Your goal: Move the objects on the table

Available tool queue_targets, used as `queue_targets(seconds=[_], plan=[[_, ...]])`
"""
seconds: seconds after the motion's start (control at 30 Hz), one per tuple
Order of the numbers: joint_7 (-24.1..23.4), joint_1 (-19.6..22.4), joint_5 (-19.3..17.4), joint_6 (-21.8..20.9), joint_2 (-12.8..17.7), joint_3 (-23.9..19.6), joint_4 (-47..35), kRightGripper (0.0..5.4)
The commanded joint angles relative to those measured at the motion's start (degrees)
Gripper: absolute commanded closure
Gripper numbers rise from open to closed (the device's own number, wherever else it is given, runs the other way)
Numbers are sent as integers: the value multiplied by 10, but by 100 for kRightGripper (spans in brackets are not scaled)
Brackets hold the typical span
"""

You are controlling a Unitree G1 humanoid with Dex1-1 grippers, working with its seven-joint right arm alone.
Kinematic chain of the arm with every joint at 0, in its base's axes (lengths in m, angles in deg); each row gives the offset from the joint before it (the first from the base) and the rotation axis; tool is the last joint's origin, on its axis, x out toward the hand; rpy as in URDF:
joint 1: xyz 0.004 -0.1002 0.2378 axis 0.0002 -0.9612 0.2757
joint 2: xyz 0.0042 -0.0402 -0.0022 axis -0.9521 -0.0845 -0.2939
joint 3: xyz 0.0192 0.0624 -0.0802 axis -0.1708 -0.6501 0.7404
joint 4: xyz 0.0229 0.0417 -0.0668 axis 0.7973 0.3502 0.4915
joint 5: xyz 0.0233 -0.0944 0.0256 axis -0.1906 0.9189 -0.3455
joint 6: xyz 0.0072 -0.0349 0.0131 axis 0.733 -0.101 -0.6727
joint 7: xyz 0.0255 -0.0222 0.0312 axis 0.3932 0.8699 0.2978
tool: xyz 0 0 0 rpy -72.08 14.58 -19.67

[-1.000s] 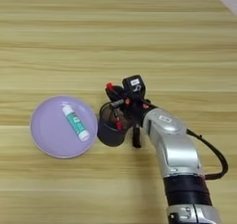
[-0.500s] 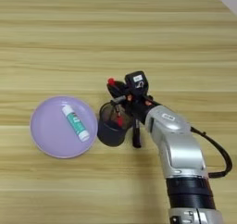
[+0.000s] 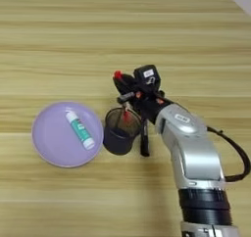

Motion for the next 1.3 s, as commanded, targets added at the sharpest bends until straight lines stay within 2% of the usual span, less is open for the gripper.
queue_targets(seconds=[0.03,0.3,0.43,0.83,1.0,1.3], plan=[[-11,23,-16,7,18,-13,-80,464],[-16,22,-38,47,5,-3,-140,464],[-16,23,-75,89,-13,8,-164,464],[-32,25,-95,136,-52,80,-173,464],[-38,32,-95,145,-70,98,-130,464],[-36,47,-75,116,-92,119,-21,464]])
